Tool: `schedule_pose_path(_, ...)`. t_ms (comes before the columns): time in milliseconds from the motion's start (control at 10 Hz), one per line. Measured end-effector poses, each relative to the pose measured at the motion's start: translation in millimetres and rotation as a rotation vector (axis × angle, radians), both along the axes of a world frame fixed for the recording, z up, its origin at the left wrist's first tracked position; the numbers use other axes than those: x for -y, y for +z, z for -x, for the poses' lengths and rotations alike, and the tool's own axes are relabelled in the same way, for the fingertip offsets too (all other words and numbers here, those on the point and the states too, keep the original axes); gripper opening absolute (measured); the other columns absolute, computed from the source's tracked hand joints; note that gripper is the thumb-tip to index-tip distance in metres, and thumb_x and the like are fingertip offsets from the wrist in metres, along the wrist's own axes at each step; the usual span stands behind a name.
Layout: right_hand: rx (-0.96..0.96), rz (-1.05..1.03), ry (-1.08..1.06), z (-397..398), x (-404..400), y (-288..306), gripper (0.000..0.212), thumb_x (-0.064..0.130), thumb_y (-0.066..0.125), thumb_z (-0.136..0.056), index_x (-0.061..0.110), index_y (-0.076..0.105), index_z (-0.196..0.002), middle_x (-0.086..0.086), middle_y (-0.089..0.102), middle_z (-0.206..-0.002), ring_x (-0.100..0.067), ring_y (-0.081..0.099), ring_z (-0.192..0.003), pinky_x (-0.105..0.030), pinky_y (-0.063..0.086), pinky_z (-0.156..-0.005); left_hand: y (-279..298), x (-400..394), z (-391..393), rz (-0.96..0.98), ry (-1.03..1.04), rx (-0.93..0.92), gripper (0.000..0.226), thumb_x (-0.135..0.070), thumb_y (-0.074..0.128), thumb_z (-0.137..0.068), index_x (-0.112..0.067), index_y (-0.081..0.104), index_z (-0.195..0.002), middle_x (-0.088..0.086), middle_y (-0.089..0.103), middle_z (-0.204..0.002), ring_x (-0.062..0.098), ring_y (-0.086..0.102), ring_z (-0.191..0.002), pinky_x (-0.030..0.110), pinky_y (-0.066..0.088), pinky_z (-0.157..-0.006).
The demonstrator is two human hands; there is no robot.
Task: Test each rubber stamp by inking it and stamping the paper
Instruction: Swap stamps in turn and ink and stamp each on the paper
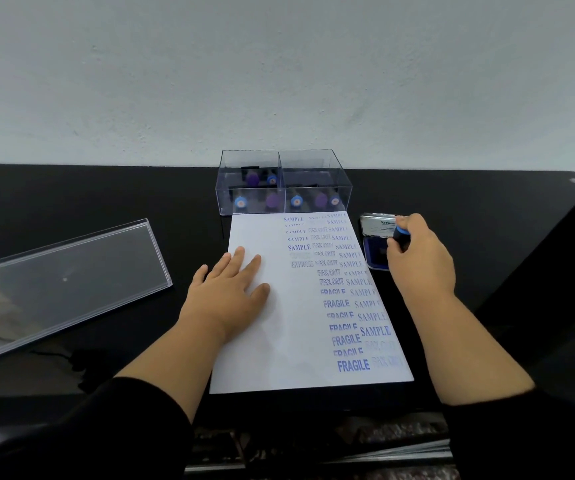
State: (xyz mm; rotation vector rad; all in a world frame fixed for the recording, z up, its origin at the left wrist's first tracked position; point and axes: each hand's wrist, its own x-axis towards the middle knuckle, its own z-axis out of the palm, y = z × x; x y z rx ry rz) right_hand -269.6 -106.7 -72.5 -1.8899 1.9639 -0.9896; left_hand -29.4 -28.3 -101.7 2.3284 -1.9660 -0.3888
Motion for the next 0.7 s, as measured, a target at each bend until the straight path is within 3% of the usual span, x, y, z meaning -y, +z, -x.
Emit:
schedule_pose_path(400,-0.004,0.044,0.108,-11.7,-8.5,18.4,0.024,0.018,0.052,-0.094,0.021,0.050,-0.118,-0.001,0.059,-0.116,-0.016,0.054,-0.085,-0.030,0.044,-0.064,-0.1,-0.7,0.4,-0.009,-0.003,0.008,0.055,-0.051,0.017,-0.100,-0.038,0.000,-0.150,-0.010,-0.012,-0.158,0.007,-0.010,-0.145,0.035,-0.009,-0.117)
schedule_pose_path(500,0.019,0.043,0.188,-26.1,-16.7,20.2,0.021,0.019,0.053,-0.094,0.018,0.050,-0.115,0.004,0.059,-0.121,-0.018,0.059,-0.097,-0.030,0.046,-0.068,0.0,-0.3,0.0,-0.004,-0.001,0.007,0.055,-0.050,0.018,-0.100,-0.038,0.001,-0.150,-0.010,-0.012,-0.159,0.007,-0.010,-0.146,0.035,-0.009,-0.117)
schedule_pose_path(600,0.011,0.062,0.254,-41.1,-21.5,16.8,0.020,0.021,0.054,-0.093,0.019,0.050,-0.112,0.001,0.063,-0.108,-0.020,0.060,-0.089,-0.037,0.052,-0.072,0.1,0.1,-0.1,-0.003,-0.003,0.009,0.055,-0.051,0.018,-0.100,-0.038,0.001,-0.150,-0.010,-0.011,-0.159,0.008,-0.010,-0.146,0.035,-0.008,-0.117)
schedule_pose_path(700,-0.004,0.059,0.294,-52.5,-24.9,10.8,0.023,0.021,0.055,-0.093,0.018,0.052,-0.115,0.002,0.059,-0.099,-0.018,0.052,-0.080,-0.029,0.042,-0.065,0.7,0.1,0.9,-0.003,0.001,0.000,0.055,-0.050,0.019,-0.100,-0.038,0.002,-0.151,-0.010,-0.011,-0.159,0.007,-0.010,-0.146,0.034,-0.009,-0.117)
